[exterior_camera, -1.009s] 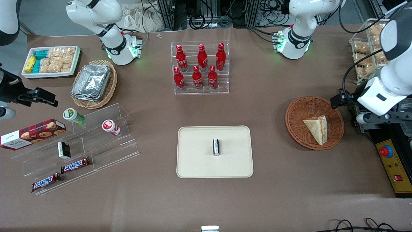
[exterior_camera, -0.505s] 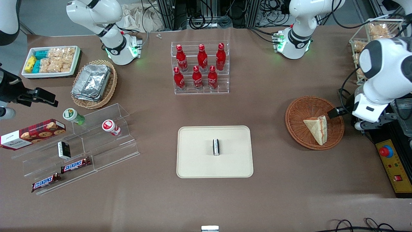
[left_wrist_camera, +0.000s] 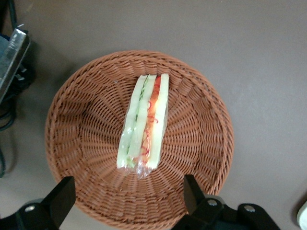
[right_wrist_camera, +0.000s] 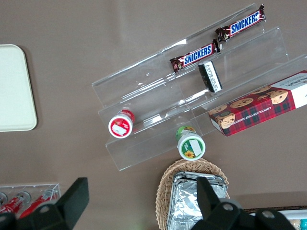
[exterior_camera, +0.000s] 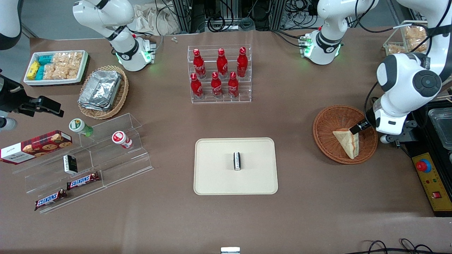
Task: Place sandwich from basket to tray
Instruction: 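Close the left gripper on the sandwich's wrapped edge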
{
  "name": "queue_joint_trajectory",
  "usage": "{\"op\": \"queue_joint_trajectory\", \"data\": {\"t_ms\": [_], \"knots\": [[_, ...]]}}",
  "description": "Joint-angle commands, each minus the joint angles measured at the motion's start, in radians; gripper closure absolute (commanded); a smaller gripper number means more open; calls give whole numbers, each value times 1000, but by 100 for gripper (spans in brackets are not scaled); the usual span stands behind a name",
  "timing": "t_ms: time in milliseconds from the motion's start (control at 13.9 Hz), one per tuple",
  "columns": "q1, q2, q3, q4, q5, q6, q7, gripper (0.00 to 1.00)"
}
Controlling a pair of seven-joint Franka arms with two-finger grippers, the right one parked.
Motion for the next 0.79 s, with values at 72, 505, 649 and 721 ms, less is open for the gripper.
{"op": "queue_joint_trajectory", "data": {"t_ms": [72, 505, 649, 721], "knots": [[1, 38, -5, -14, 104, 79, -149, 0], [1, 87, -5, -19, 106, 125, -213, 0], [1, 101, -6, -22, 106, 137, -226, 0], [1, 104, -5, -28, 106, 148, -232, 0]]}}
